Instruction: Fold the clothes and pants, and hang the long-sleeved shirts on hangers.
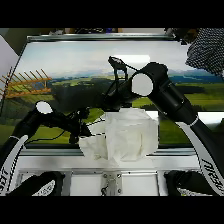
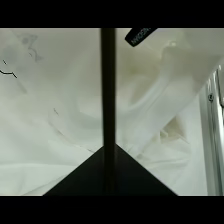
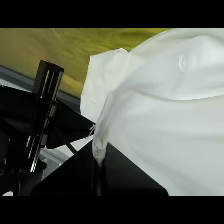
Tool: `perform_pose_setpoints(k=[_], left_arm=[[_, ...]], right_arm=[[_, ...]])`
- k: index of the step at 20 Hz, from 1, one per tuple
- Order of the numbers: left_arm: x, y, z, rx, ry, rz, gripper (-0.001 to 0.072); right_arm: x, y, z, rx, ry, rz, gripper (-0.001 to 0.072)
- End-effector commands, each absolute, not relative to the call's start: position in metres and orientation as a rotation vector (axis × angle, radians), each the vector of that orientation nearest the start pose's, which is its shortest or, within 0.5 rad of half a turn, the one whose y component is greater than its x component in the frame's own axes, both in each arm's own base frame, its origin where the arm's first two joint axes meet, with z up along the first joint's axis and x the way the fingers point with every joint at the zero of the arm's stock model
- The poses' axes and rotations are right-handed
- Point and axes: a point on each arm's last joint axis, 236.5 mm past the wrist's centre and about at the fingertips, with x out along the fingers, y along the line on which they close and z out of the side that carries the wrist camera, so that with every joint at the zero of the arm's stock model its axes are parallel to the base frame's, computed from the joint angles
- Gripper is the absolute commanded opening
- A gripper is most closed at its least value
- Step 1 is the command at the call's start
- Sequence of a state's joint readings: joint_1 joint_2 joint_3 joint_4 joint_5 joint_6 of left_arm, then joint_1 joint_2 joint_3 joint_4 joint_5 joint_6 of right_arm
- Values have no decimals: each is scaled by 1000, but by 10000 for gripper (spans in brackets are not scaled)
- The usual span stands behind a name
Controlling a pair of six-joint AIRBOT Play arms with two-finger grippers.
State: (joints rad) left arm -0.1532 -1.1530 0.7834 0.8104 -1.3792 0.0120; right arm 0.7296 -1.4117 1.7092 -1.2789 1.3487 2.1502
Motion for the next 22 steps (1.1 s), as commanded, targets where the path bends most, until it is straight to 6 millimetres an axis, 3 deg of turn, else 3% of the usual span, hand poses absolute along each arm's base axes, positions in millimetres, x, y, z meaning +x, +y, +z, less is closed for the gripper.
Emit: perform_pose_setpoints(k=[1,5,7,8,9,10,16,22], left_arm=[[216,-195,-8,518,829,-1579,5],[216,-195,-8,518,829,-1579,5],[216,-195,-8,517,829,-1580,5],[216,-195,-8,517,829,-1580,5],[216,-195,-8,517,829,-1580,5],[216,-195,-8,517,829,-1580,5],[216,-195,-8,517,829,-1581,5],[214,-195,-8,515,832,-1587,5]], right_arm=[[300,358,152,333,1276,529,14],[300,359,151,324,1277,529,15],[300,359,151,321,1277,531,64],[299,358,150,319,1280,530,295],[299,358,150,318,1282,529,578],[298,358,150,310,1281,534,701],[296,329,151,236,1308,527,701],[308,290,187,203,1222,668,701]])
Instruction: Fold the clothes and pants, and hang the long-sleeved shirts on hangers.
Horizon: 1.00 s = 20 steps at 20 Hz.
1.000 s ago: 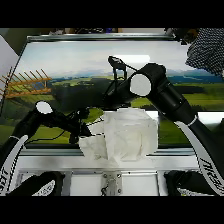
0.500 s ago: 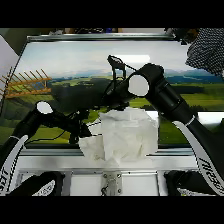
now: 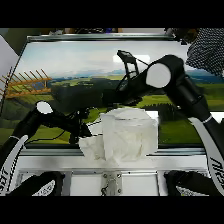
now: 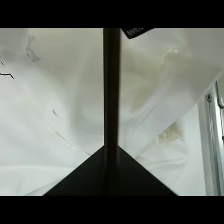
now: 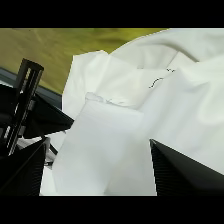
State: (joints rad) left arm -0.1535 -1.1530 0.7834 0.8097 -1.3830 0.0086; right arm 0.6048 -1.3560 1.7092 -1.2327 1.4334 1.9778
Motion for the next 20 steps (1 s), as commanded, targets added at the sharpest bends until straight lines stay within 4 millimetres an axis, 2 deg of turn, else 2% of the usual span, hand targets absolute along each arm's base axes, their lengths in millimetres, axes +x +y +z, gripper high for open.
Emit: perform_pose_setpoints(k=[1,4,8,9,12,14,16,18,20], left_arm=[[214,-195,-8,515,832,-1587,5],[214,-195,-8,515,832,-1587,5],[212,-195,-7,511,836,-1594,5],[211,-195,-7,510,837,-1599,5],[206,-195,-6,502,846,-1619,5],[202,-195,-5,497,851,-1633,5],[201,-194,-5,499,856,-1639,5],[201,-193,-6,502,858,-1638,6],[200,-193,-5,500,859,-1641,6]], right_arm=[[308,283,193,182,1204,713,701],[289,264,209,77,1178,918,701],[295,214,227,-21,1026,919,701],[290,202,229,-24,996,929,701],[265,178,238,64,822,1058,700],[262,160,244,154,661,1092,701],[269,130,221,196,652,1003,701],[270,111,201,266,707,946,700],[265,106,184,120,614,1025,701]])
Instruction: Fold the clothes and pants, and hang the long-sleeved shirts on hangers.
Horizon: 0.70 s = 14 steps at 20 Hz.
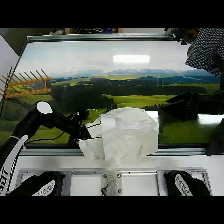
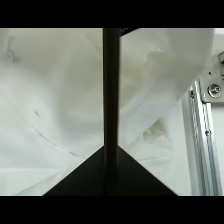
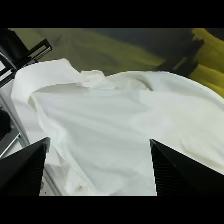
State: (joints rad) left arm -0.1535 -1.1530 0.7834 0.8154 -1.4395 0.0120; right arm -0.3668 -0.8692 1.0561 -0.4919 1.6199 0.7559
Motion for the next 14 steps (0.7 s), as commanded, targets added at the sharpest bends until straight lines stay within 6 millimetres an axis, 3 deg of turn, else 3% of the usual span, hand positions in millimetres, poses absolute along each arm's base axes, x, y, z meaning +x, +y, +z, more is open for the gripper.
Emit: perform_pose_setpoints(k=[1,5,9,14], left_arm=[[200,-193,-5,500,859,-1642,6],[198,-193,-5,497,862,-1650,6],[196,-193,-4,494,865,-1657,6],[196,-193,-4,493,866,-1658,6]], right_arm=[[257,110,175,44,548,1104,700],[243,125,140,42,437,1212,701],[234,134,126,80,400,1277,699],[215,164,115,110,449,1451,700]])
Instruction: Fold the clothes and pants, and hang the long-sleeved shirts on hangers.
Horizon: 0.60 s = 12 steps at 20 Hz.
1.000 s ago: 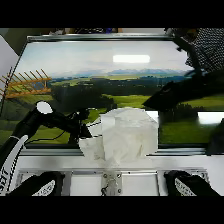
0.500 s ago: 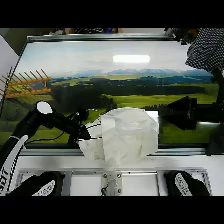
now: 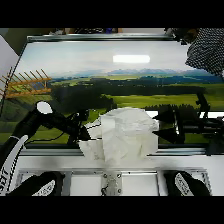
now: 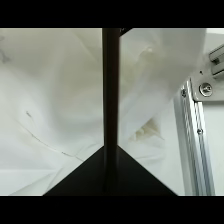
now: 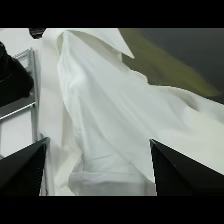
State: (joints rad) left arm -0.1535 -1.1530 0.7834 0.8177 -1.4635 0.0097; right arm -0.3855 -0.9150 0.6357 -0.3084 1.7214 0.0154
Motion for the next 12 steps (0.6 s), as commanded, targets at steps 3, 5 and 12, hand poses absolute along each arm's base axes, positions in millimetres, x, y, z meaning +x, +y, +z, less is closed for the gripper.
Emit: perform_pose_setpoints(k=[3,5,12], left_arm=[[196,-193,-4,492,866,-1659,6],[196,-193,-4,493,866,-1659,6],[196,-193,-4,492,866,-1659,5]], right_arm=[[206,181,106,99,454,1548,700],[205,188,99,112,475,1576,700],[217,201,84,92,504,1543,699]])
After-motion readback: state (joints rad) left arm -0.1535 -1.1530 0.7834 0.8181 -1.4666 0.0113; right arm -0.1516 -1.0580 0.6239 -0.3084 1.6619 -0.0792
